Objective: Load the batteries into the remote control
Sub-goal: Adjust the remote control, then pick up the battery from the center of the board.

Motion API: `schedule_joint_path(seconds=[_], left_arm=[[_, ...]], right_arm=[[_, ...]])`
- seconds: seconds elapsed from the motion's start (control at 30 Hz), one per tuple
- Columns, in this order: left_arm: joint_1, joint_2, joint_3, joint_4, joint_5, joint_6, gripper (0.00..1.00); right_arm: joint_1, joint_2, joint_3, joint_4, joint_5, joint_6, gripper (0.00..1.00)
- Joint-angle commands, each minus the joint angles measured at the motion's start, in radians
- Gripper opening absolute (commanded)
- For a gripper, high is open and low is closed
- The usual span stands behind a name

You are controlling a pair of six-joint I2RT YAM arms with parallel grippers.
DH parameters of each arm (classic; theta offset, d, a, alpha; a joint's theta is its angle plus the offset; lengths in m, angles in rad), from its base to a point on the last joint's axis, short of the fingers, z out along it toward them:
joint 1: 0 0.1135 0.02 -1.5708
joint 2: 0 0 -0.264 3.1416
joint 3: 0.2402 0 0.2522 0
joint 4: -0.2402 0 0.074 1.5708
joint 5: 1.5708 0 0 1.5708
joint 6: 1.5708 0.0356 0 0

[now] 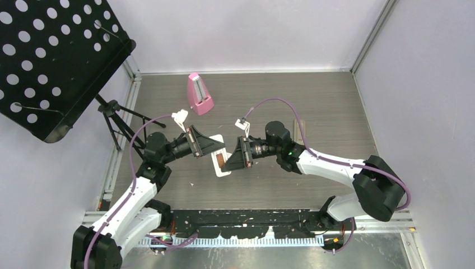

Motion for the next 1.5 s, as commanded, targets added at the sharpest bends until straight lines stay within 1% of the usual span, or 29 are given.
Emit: schedule_joint_path(seconds=[0.0, 0.03, 0.1, 0.13, 0.17, 0.23, 0.27, 0.33, 0.37, 0.47, 0.53, 0.57, 0.6, 0.63, 0.67, 0.73, 0.8, 0.93, 1.1, 1.13, 1.2, 1.27, 1.33, 1.4, 1.47], left_arm=[[-0.002, -0.012, -0.006, 0.040, -0.021, 0.004, 0.22], [-0.002, -0.010, -0.007, 0.036, -0.031, 0.007, 0.16], [-0.002, -0.004, -0.010, 0.036, -0.045, 0.019, 0.01], [-0.002, -0.003, -0.012, 0.036, -0.050, 0.028, 0.00], [-0.002, -0.001, -0.014, 0.037, -0.053, 0.039, 0.00], [-0.002, 0.000, -0.019, 0.025, -0.059, 0.073, 0.00], [-0.002, -0.001, -0.020, 0.007, -0.064, 0.097, 0.00], [-0.002, -0.007, -0.021, -0.021, -0.067, 0.149, 0.00], [-0.002, -0.010, -0.021, -0.041, -0.071, 0.174, 0.00], [-0.002, -0.023, -0.030, -0.055, -0.070, 0.235, 0.00], [-0.002, -0.037, -0.035, -0.068, -0.074, 0.275, 0.00], [-0.002, -0.044, -0.037, -0.071, -0.075, 0.291, 0.00], [-0.002, -0.050, -0.037, -0.090, -0.083, 0.309, 0.00], [-0.002, -0.055, -0.033, -0.117, -0.096, 0.336, 0.00], [-0.002, -0.059, -0.030, -0.143, -0.110, 0.353, 0.00], [-0.002, -0.065, -0.021, -0.188, -0.128, 0.385, 0.00], [-0.002, -0.068, -0.014, -0.209, -0.133, 0.405, 0.00], [-0.002, -0.075, -0.012, -0.224, -0.134, 0.432, 0.00], [-0.002, -0.070, -0.020, -0.224, -0.130, 0.439, 0.00], [-0.002, -0.068, -0.020, -0.226, -0.128, 0.439, 0.00], [-0.002, -0.066, -0.021, -0.231, -0.126, 0.438, 0.00], [-0.002, -0.064, -0.021, -0.236, -0.125, 0.438, 0.00], [-0.002, -0.062, -0.021, -0.238, -0.124, 0.439, 0.00], [-0.002, -0.060, -0.021, -0.238, -0.119, 0.441, 0.00], [-0.002, -0.056, -0.019, -0.231, -0.106, 0.441, 0.00]], right_arm=[[-0.001, -0.005, -0.003, 0.063, -0.046, -0.002, 0.15], [-0.002, -0.008, -0.004, 0.060, -0.054, -0.005, 0.15], [-0.003, -0.018, -0.001, 0.022, -0.060, -0.025, 0.19], [-0.006, -0.026, 0.001, -0.003, -0.053, -0.038, 0.24], [-0.011, -0.035, 0.003, -0.032, -0.041, -0.051, 0.35], [-0.028, -0.067, -0.004, -0.083, 0.008, -0.078, 0.64], [-0.040, -0.095, -0.013, -0.102, 0.038, -0.088, 0.72], [-0.077, -0.146, -0.033, -0.126, 0.093, -0.093, 0.80], [-0.096, -0.172, -0.044, -0.137, 0.118, -0.089, 0.81], [-0.134, -0.256, -0.055, -0.251, 0.252, -0.118, 0.81], [-0.137, -0.298, -0.036, -0.406, 0.406, -0.158, 0.79], [-0.137, -0.303, -0.003, -0.500, 0.494, -0.176, 0.75], [-0.137, -0.297, 0.029, -0.610, 0.581, -0.190, 0.68], [-0.137, -0.275, 0.071, -0.709, 0.707, -0.211, 0.58], [-0.137, -0.245, 0.106, -0.805, 0.791, -0.220, 0.52], [-0.135, -0.168, 0.174, -0.952, 0.952, -0.213, 0.43], [-0.132, -0.082, 0.207, -1.029, 1.034, -0.203, 0.39], [-0.114, 0.045, 0.243, -1.048, 1.099, -0.187, 0.38], [-0.094, 0.178, 0.297, -1.011, 1.142, -0.180, 0.54], [-0.090, 0.197, 0.307, -1.008, 1.163, -0.180, 0.55], [-0.089, 0.232, 0.327, -1.010, 1.194, -0.195, 0.55], [-0.088, 0.256, 0.338, -1.009, 1.215, -0.227, 0.52], [-0.088, 0.272, 0.343, -0.997, 1.224, -0.287, 0.50], [-0.088, 0.297, 0.356, -0.992, 1.218, -0.364, 0.50], [-0.090, 0.336, 0.397, -1.022, 1.214, -0.427, 0.50]])
